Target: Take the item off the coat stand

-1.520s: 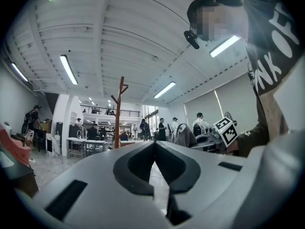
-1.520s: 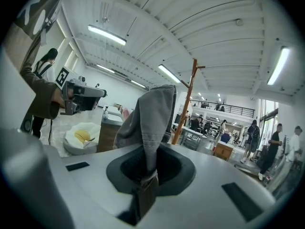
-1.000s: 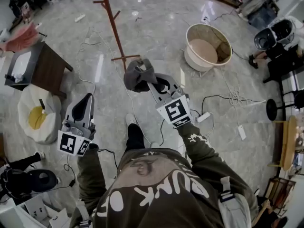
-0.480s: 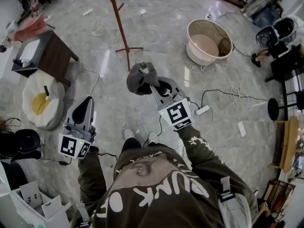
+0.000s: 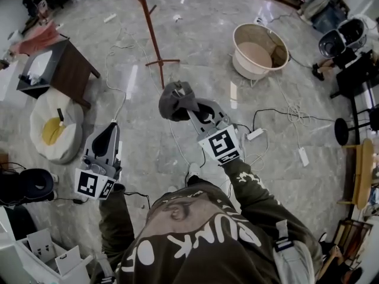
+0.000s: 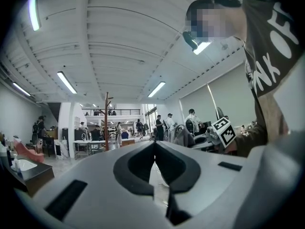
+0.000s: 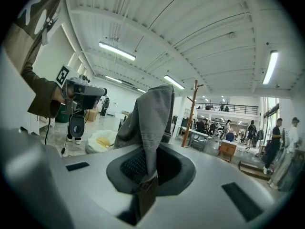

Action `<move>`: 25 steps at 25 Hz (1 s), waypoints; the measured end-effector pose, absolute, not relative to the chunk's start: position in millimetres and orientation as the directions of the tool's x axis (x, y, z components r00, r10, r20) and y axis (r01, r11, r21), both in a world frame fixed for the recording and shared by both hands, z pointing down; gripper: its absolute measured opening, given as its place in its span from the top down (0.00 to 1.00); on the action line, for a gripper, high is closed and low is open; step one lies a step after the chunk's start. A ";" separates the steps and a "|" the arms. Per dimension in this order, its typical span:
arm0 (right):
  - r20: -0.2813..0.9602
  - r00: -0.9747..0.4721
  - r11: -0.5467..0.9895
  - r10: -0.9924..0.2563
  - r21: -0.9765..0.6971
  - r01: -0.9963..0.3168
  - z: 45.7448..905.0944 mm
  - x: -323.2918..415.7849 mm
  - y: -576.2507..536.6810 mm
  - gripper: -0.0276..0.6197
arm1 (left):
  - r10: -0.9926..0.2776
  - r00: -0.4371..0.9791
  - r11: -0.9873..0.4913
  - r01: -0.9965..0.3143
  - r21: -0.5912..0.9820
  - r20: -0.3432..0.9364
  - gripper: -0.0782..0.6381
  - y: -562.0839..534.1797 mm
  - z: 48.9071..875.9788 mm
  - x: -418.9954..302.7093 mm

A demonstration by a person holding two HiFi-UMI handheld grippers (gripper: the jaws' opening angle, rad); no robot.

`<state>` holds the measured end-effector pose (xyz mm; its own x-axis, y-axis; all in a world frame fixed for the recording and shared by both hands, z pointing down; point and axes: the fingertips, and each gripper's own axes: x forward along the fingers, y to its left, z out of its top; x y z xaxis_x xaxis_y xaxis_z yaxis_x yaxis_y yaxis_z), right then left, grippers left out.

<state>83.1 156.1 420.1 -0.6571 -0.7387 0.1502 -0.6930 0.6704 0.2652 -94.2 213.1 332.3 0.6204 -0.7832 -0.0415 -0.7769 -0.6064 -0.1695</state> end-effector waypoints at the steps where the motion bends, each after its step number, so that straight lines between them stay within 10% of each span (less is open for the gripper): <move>1: 0.152 -0.653 0.667 -0.742 0.269 -0.695 419.8 79.7 161.3 0.92 | -0.779 0.625 -0.611 -0.773 -0.171 -0.045 0.89 217.7 332.2 -97.6; 25: 0.192 -0.595 0.623 -0.781 0.308 -0.719 413.3 -8.4 278.8 0.92 | -0.739 0.666 -0.654 -0.746 -0.123 -0.107 0.89 308.2 333.0 -192.4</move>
<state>-8.4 278.8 413.3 -0.5949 -0.7806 0.1917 -0.7188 0.6234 0.3078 -192.4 308.2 333.0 0.6655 -0.7386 -0.1074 -0.7461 -0.6544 -0.1228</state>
